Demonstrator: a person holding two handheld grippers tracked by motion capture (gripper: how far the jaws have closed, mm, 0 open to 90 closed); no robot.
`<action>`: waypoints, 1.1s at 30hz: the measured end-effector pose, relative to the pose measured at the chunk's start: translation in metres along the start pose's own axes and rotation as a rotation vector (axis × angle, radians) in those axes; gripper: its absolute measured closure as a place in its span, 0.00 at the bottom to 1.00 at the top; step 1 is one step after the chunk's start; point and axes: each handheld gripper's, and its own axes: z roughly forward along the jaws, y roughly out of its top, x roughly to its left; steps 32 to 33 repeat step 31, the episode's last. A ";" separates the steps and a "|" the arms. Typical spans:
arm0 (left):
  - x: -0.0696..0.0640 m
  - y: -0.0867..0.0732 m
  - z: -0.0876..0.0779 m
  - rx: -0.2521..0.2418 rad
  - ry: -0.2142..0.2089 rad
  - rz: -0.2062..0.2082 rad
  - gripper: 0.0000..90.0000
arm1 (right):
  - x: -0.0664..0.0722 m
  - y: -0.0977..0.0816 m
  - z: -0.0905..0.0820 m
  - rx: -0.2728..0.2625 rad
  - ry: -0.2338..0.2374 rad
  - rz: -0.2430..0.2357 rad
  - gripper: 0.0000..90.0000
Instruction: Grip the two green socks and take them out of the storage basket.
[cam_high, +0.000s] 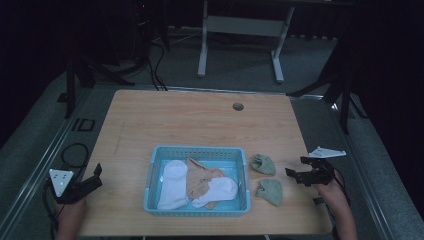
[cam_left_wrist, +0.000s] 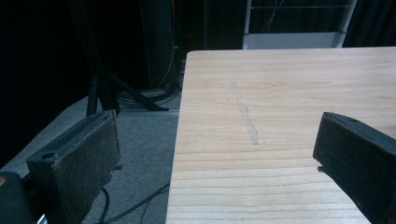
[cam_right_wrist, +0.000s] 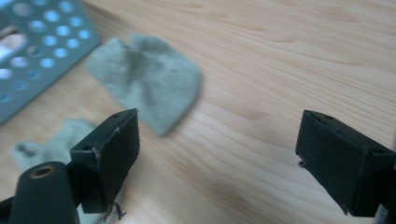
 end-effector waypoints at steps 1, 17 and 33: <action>0.000 0.000 0.000 0.003 -0.003 0.001 0.00 | -0.002 -0.003 -0.001 -0.010 -0.006 0.011 0.14; 0.001 0.000 0.000 0.004 -0.005 -0.001 0.00 | -0.008 -0.045 0.004 -0.151 -0.258 0.257 0.13; 0.000 0.000 0.000 -0.001 -0.009 0.002 0.00 | -0.010 -0.058 0.010 -0.122 -0.348 0.286 0.14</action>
